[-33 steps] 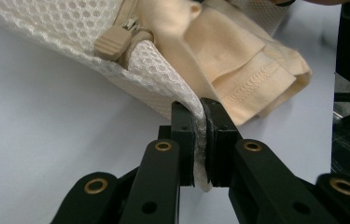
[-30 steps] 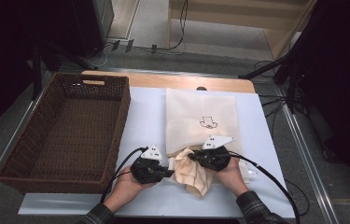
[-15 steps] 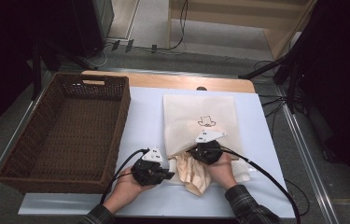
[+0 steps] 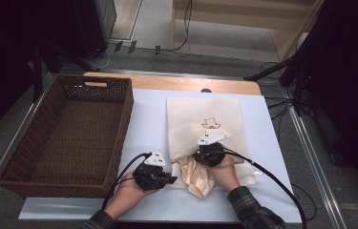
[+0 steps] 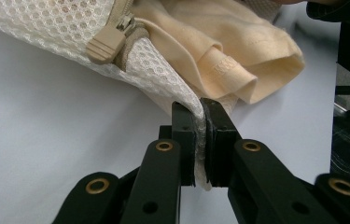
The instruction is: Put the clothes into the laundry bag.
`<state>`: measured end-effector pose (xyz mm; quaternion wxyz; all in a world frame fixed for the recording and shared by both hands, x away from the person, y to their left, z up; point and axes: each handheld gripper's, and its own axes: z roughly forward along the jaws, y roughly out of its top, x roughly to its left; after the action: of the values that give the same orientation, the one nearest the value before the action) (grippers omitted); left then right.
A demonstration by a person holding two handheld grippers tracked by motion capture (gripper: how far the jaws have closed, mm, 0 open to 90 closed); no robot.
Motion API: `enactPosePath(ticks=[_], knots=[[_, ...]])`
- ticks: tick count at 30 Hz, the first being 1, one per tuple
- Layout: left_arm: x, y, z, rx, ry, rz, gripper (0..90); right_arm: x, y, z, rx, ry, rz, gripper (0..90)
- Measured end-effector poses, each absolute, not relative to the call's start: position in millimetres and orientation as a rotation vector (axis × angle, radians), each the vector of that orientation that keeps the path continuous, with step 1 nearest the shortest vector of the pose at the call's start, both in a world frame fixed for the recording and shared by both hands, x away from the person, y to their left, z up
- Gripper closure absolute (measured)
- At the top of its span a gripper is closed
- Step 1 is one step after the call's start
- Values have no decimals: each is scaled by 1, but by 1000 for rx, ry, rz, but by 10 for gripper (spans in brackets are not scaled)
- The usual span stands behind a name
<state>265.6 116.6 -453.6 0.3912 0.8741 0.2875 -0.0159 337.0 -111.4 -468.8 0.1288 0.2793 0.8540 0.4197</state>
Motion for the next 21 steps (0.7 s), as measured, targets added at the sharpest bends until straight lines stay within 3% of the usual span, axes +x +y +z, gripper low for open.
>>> enactPosePath(ticks=[5, 21], knots=[[266, 117, -454, 2223, 726, -35, 847, 326, -115, -462, 760, 2535, 1204, 651], [266, 117, -455, 2230, 734, -33, 846, 289, -151, -451, 771, 2654, 1277, 384]])
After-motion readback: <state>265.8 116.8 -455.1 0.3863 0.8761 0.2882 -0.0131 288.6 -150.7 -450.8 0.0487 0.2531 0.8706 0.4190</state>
